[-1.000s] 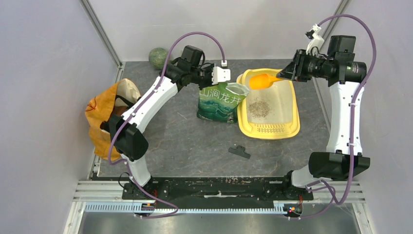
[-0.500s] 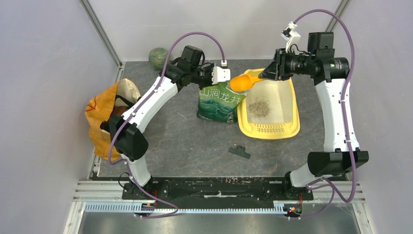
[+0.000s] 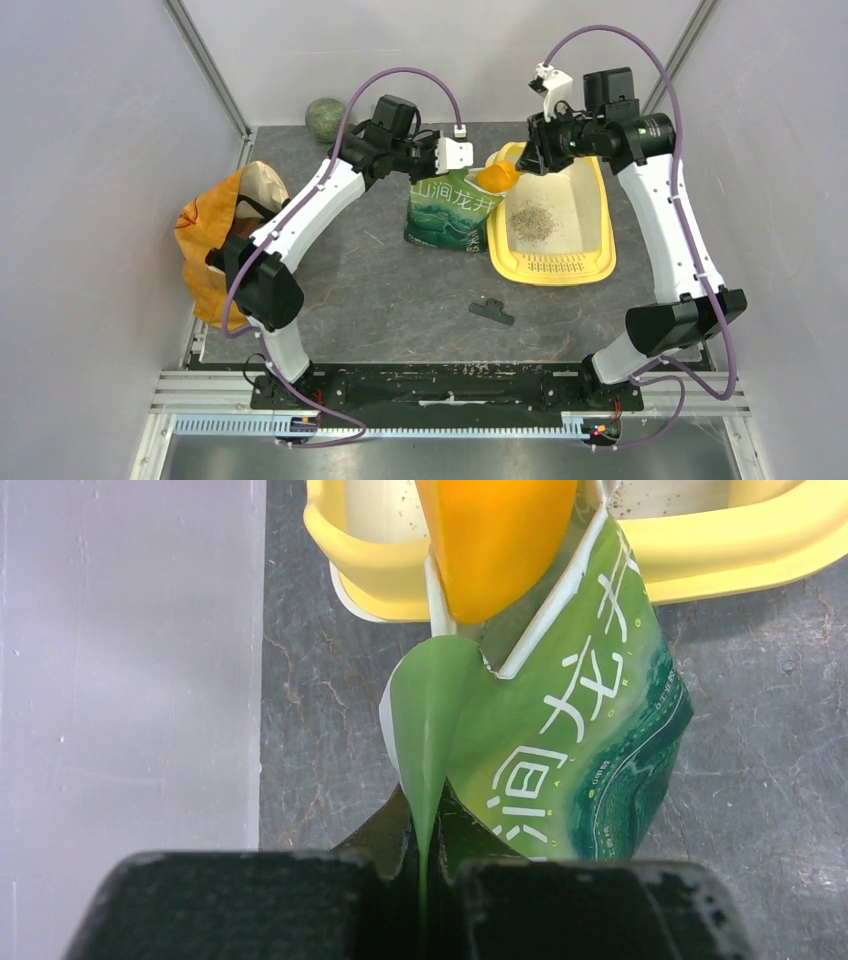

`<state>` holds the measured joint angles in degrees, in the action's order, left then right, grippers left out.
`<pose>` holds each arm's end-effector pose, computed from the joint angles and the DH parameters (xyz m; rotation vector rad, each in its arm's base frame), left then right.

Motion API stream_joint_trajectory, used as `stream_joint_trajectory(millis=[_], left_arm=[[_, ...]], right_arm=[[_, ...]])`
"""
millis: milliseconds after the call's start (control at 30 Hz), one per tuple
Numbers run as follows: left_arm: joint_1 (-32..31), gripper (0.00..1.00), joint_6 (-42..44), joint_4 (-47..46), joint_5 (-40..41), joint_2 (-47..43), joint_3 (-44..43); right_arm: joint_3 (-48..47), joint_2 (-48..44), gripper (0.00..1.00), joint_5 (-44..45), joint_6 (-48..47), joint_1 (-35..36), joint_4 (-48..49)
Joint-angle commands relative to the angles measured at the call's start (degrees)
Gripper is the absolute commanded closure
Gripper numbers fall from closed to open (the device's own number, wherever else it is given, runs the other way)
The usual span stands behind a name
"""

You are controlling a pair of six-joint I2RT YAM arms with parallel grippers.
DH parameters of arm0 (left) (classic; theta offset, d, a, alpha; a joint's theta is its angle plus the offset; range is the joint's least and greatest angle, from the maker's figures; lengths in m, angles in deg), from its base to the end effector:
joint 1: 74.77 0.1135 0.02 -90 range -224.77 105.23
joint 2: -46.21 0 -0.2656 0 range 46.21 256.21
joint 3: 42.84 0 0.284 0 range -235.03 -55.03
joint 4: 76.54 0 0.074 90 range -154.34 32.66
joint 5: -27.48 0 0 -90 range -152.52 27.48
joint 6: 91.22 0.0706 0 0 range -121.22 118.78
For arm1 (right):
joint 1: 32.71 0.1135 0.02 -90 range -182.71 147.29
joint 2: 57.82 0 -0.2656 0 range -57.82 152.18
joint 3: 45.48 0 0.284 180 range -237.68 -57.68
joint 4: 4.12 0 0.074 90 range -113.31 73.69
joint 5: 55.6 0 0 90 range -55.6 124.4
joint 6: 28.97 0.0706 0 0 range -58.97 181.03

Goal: Fill the litter box with clean litter

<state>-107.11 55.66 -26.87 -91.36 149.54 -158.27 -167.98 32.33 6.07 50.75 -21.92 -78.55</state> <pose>0.3760 -0.2784 0.3486 1.6906 1.3291 -0.3128 0.3490 0.1006 0.4398 -0.6592 2.1650 0.5721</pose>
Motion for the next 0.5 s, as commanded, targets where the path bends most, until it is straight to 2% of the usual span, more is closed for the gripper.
stream_joint_trajectory(millis=[0, 467], left_arm=[[-0.01, 0.98, 1.36, -7.69, -2.58, -5.21, 0.67], [-0.09, 0.98, 1.04, -9.35, -2.98, -7.16, 4.49]], right_arm=[[-1.78, 2.31, 1.00, 9.62, 0.29, 3.40, 1.38], [0.34, 8.89, 1.00, 24.55, 10.19, 11.66, 1.11]])
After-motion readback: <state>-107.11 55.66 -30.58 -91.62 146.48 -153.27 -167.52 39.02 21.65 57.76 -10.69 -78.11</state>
